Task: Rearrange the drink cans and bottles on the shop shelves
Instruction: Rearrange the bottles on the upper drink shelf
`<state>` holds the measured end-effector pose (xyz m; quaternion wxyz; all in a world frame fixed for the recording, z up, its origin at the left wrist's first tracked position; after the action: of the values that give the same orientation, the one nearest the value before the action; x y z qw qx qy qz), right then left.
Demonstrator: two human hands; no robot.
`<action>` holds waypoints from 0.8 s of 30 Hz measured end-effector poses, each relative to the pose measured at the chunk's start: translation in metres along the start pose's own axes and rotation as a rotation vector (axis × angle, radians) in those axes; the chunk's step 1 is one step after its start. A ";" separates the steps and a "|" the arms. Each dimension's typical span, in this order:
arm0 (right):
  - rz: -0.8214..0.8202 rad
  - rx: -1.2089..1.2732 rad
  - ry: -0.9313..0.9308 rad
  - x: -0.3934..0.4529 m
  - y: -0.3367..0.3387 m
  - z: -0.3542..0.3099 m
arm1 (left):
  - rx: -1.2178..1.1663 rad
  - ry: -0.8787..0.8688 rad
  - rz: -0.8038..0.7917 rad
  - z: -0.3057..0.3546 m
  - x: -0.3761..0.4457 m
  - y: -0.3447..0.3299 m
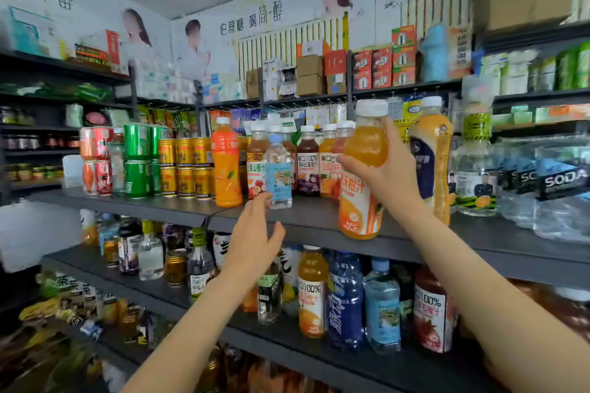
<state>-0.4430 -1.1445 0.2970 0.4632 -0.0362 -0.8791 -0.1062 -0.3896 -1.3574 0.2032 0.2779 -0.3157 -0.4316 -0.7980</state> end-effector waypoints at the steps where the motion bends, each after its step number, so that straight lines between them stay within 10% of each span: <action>1: 0.002 -0.001 -0.019 0.004 -0.017 0.004 | 0.003 0.011 0.007 -0.015 0.002 0.008; 24: -0.046 -0.607 -0.147 0.037 -0.139 0.078 | 0.083 -0.188 -0.056 -0.139 0.133 -0.019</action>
<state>-0.5489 -1.2639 0.2633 0.3640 -0.1607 -0.8390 -0.3712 -0.5258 -1.4916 0.2330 0.2269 -0.3650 -0.4972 -0.7537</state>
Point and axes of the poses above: each hand's wrist, its own x-axis towards the middle knuckle, its own y-axis out of the back of the hand, z = x × y, the point moved 10 cm from there along x, towards the middle knuckle, and after that the axes turned 3 degrees about -y, right-handed, at the moved point
